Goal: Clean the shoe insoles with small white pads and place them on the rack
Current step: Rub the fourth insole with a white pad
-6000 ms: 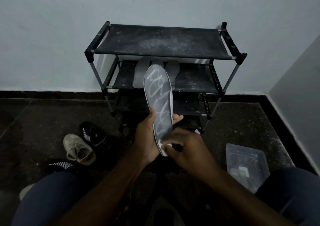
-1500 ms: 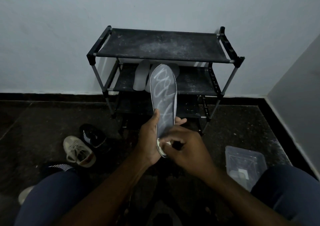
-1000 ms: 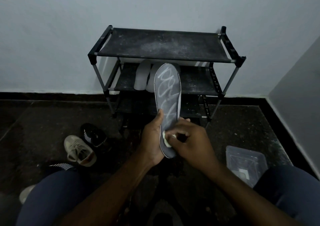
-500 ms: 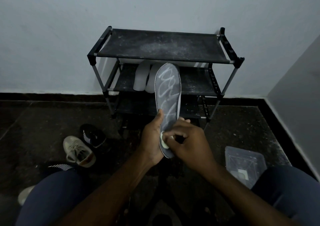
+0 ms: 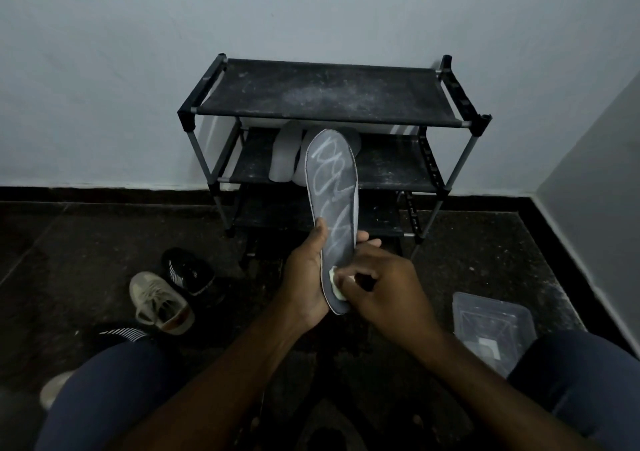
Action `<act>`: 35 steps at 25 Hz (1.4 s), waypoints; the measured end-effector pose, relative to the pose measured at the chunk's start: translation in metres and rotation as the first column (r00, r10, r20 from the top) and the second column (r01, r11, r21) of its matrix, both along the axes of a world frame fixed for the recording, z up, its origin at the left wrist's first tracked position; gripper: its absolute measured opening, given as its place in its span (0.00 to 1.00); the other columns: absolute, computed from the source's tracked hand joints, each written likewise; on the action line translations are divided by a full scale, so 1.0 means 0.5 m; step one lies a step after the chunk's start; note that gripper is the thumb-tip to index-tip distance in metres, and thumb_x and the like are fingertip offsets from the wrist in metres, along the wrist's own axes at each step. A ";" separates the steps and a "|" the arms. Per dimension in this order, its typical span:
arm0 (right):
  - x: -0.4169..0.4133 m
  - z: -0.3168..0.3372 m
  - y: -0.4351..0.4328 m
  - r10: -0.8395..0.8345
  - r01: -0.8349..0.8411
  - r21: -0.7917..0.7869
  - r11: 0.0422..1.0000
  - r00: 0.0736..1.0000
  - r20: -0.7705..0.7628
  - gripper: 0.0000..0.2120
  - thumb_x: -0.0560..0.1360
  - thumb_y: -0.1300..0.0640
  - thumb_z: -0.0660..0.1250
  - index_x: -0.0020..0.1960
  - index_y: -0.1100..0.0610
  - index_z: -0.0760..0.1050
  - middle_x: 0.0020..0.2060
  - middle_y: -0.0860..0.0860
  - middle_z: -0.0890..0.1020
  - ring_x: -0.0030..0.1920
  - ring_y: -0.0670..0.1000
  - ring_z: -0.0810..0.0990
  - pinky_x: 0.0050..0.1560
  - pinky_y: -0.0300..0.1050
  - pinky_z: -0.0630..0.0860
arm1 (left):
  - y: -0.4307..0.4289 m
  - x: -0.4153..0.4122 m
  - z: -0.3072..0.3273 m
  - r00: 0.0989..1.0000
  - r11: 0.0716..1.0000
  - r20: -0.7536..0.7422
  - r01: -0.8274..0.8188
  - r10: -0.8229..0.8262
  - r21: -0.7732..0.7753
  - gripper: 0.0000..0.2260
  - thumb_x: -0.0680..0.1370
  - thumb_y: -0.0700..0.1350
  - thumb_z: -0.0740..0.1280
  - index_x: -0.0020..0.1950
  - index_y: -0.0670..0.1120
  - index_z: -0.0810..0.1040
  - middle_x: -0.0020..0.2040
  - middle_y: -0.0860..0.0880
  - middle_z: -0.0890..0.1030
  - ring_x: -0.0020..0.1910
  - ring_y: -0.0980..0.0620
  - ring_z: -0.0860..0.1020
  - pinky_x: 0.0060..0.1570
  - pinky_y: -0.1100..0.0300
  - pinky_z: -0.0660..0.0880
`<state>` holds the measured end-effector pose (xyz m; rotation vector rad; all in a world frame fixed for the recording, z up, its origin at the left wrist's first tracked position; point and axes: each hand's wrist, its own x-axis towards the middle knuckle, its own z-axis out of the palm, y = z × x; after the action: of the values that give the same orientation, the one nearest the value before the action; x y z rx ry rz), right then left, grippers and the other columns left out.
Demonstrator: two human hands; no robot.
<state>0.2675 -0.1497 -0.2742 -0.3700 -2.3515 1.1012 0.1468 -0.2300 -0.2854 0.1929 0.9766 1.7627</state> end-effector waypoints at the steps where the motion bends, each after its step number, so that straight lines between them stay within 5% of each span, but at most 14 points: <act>1: -0.002 -0.003 0.013 -0.030 0.030 -0.022 0.999 1.000 -0.007 0.05 0.74 0.64 0.74 0.42 0.56 0.86 0.41 0.45 0.83 0.44 0.45 0.83 0.48 0.51 0.80 | 0.000 0.002 0.001 1.000 1.000 -0.002 -0.002 0.002 0.015 0.30 0.84 0.60 0.52 0.64 0.35 0.78 0.60 0.36 0.82 0.61 0.41 0.81 0.60 0.51 0.79; 3: -0.010 -0.002 0.033 -0.099 0.096 -0.062 0.993 0.995 -0.032 0.07 0.72 0.67 0.74 0.40 0.57 0.85 0.43 0.47 0.84 0.45 0.46 0.84 0.48 0.52 0.80 | 0.003 0.009 0.003 1.000 0.999 0.015 -0.008 0.008 0.040 0.27 0.84 0.58 0.53 0.63 0.39 0.80 0.57 0.39 0.83 0.57 0.44 0.83 0.56 0.53 0.81; 8: -0.004 -0.005 0.000 -0.031 0.031 0.031 0.999 0.999 -0.018 0.06 0.74 0.63 0.73 0.39 0.56 0.84 0.38 0.45 0.81 0.40 0.46 0.82 0.44 0.52 0.79 | 0.003 -0.002 -0.008 1.000 1.000 -0.029 0.000 0.001 0.011 0.33 0.84 0.61 0.52 0.70 0.34 0.74 0.68 0.34 0.77 0.69 0.41 0.77 0.68 0.48 0.73; 13: -0.014 0.002 0.032 -0.130 0.128 -0.032 0.991 0.990 -0.046 0.08 0.72 0.68 0.73 0.39 0.57 0.85 0.43 0.45 0.83 0.45 0.45 0.84 0.48 0.51 0.80 | 0.005 0.009 -0.004 1.000 0.999 -0.007 -0.007 0.007 0.040 0.27 0.85 0.58 0.52 0.63 0.40 0.82 0.61 0.39 0.82 0.59 0.45 0.82 0.59 0.52 0.79; 17: 0.001 -0.005 0.006 -0.051 0.051 0.015 0.999 0.999 0.002 0.06 0.75 0.63 0.73 0.41 0.56 0.84 0.41 0.46 0.82 0.43 0.46 0.82 0.46 0.53 0.80 | 0.003 -0.001 -0.016 0.998 1.000 -0.057 0.006 -0.005 0.025 0.32 0.85 0.60 0.50 0.70 0.35 0.74 0.68 0.35 0.77 0.69 0.42 0.77 0.68 0.49 0.73; 22: -0.012 0.007 0.034 -0.170 0.171 0.011 0.985 0.985 -0.037 0.07 0.74 0.66 0.73 0.40 0.57 0.85 0.42 0.47 0.83 0.44 0.44 0.83 0.48 0.47 0.79 | 0.008 0.010 -0.011 1.000 0.999 0.004 -0.007 0.007 0.045 0.27 0.85 0.58 0.52 0.64 0.40 0.81 0.63 0.39 0.82 0.61 0.45 0.81 0.60 0.52 0.79; 26: -0.003 -0.003 0.006 -0.059 0.058 0.060 0.997 0.998 0.015 0.07 0.75 0.63 0.72 0.40 0.56 0.84 0.40 0.45 0.81 0.41 0.45 0.81 0.45 0.49 0.79 | 0.007 -0.004 -0.026 0.999 0.999 -0.036 0.027 -0.026 0.032 0.32 0.85 0.61 0.50 0.73 0.36 0.72 0.71 0.38 0.75 0.72 0.43 0.74 0.72 0.47 0.68; 31: -0.013 0.008 0.036 -0.175 0.177 0.052 0.983 0.984 -0.041 0.07 0.73 0.67 0.73 0.39 0.58 0.84 0.42 0.47 0.82 0.43 0.44 0.82 0.46 0.44 0.78 | 0.010 0.015 -0.008 0.999 0.997 0.035 0.001 -0.003 0.071 0.27 0.85 0.58 0.52 0.67 0.39 0.78 0.64 0.38 0.81 0.63 0.44 0.81 0.61 0.52 0.79; 35: -0.002 -0.002 0.009 -0.072 0.071 0.057 0.996 0.997 0.014 0.06 0.74 0.66 0.72 0.41 0.57 0.84 0.41 0.47 0.81 0.42 0.45 0.82 0.45 0.47 0.78 | 0.007 0.007 -0.014 0.999 0.998 0.021 0.034 -0.035 0.046 0.32 0.84 0.60 0.51 0.74 0.36 0.71 0.72 0.36 0.74 0.72 0.41 0.73 0.71 0.50 0.71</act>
<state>0.2666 -0.1450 -0.2752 -0.4407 -2.3593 1.0001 0.1500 -0.2263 -0.2926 0.2183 0.9126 1.7529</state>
